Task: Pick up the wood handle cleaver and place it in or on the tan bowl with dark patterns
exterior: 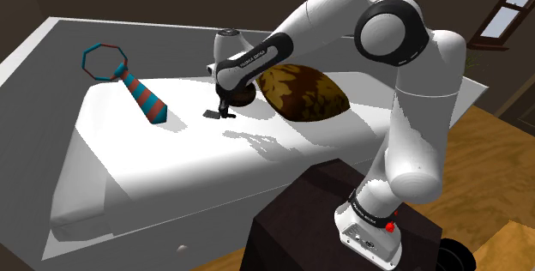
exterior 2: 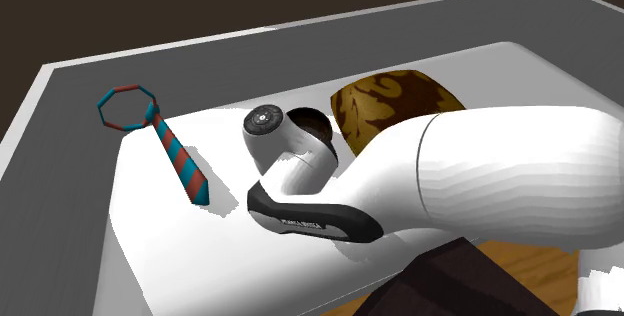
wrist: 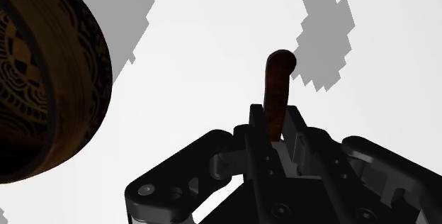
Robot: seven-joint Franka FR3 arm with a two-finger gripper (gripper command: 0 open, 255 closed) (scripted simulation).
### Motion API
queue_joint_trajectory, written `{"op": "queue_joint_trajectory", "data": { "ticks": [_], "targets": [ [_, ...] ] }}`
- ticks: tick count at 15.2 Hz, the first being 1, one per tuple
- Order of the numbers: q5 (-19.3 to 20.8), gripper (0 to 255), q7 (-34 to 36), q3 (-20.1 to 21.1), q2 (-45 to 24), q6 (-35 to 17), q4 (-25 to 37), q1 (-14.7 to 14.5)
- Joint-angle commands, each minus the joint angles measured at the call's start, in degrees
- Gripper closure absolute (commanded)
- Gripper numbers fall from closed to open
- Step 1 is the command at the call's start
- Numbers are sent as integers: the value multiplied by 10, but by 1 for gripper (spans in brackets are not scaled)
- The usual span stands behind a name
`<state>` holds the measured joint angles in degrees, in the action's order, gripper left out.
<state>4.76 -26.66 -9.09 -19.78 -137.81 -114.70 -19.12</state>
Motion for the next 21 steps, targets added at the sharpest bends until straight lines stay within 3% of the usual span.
{"op": "queue_joint_trajectory", "data": {
  "ticks": [1,19,21],
  "targets": [
    [1,255,0,0,8,12,4,-1],
    [5,255,-7,-2,77,129,52,-5],
    [-2,255,-34,-10,61,134,76,12]
  ]
}}
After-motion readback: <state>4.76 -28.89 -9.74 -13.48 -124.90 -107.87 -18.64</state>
